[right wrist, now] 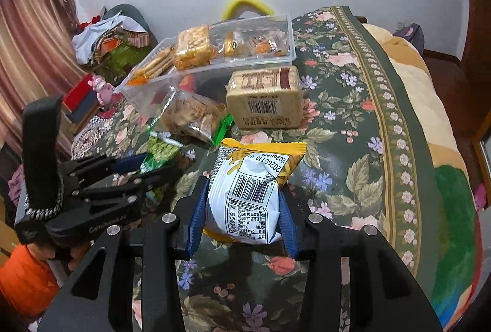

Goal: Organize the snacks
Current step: 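Grasp the green pea bag with the left tool while the right tool grasps the white-yellow bag, then carry both bags over the clear box and release them inside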

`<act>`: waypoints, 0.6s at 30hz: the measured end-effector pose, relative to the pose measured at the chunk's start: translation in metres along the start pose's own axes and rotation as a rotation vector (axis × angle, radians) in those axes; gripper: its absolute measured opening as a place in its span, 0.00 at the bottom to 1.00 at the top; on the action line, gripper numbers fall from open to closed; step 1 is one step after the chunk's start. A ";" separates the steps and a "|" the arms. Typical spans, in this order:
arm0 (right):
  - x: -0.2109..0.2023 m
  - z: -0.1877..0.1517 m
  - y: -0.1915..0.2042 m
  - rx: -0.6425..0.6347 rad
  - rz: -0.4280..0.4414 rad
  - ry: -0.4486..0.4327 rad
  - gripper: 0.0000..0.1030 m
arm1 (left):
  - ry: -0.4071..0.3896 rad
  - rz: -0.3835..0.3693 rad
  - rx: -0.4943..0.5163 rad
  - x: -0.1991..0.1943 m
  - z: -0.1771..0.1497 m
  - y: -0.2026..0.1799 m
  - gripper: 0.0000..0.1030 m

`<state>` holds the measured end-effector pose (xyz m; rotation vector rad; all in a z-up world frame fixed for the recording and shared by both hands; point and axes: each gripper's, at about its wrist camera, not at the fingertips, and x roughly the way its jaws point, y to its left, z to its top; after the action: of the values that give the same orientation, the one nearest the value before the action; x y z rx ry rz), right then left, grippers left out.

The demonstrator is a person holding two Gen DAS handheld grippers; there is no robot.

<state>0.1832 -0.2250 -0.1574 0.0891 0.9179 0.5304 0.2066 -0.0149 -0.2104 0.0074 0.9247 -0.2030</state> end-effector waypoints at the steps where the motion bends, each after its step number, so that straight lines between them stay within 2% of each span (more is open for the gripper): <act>1: -0.001 0.002 0.000 -0.001 0.000 -0.004 0.38 | -0.009 -0.002 -0.004 -0.005 0.000 0.001 0.39; 9: -0.013 0.024 0.004 -0.033 -0.009 -0.066 0.38 | -0.113 -0.002 -0.022 -0.050 0.015 0.009 0.39; 18: -0.019 0.068 0.014 -0.085 -0.024 -0.157 0.38 | -0.215 0.004 -0.070 -0.073 0.060 0.026 0.39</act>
<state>0.2205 -0.2121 -0.0976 0.0423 0.7416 0.5322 0.2160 0.0178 -0.1181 -0.0764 0.7168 -0.1641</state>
